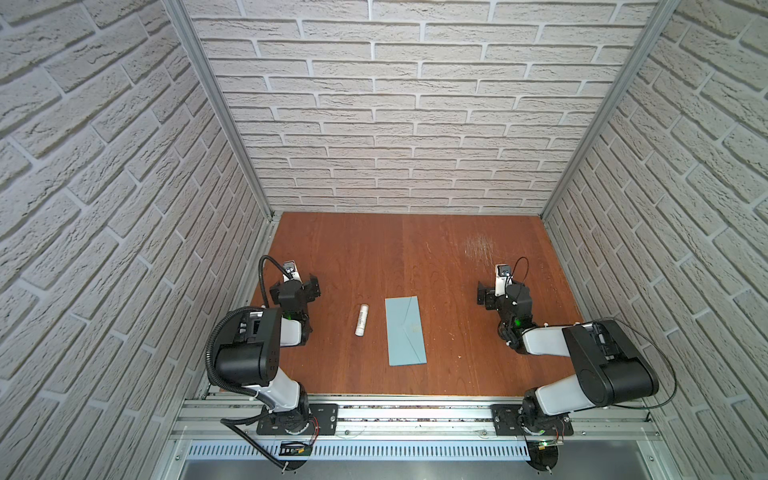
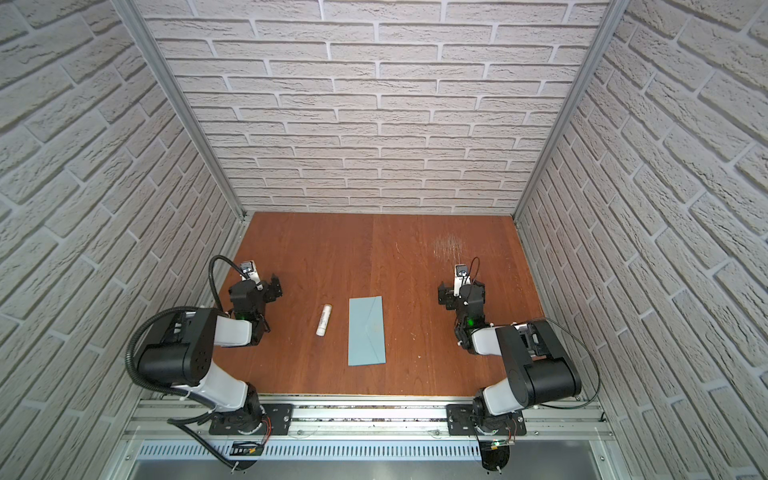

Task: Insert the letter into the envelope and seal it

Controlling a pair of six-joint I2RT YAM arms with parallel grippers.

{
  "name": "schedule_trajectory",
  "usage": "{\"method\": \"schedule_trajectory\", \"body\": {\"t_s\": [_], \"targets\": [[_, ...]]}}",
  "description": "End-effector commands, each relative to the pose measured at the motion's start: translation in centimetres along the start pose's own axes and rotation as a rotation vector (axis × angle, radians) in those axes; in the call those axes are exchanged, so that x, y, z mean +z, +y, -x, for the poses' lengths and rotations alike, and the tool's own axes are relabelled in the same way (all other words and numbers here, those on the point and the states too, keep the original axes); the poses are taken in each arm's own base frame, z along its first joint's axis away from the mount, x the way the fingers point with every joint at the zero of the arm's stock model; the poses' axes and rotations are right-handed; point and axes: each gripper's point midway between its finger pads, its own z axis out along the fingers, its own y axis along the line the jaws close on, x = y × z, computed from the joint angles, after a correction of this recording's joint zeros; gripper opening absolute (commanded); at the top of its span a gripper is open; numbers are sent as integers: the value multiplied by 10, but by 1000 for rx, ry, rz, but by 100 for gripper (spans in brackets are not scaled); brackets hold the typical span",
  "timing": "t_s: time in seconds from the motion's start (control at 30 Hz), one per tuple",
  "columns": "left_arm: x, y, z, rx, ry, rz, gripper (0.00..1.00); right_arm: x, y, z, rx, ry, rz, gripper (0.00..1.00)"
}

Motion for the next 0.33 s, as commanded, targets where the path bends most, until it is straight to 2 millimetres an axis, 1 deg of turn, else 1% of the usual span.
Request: {"method": "schedule_trajectory", "body": {"t_s": [0.0,0.3], "targets": [[-1,-2,7,-1,-24,-8,98,1,-1,20,22,-59,3,100],[0,-4,8,8,-22,-13,98,1,0,20,23,-57,4,100]]}}
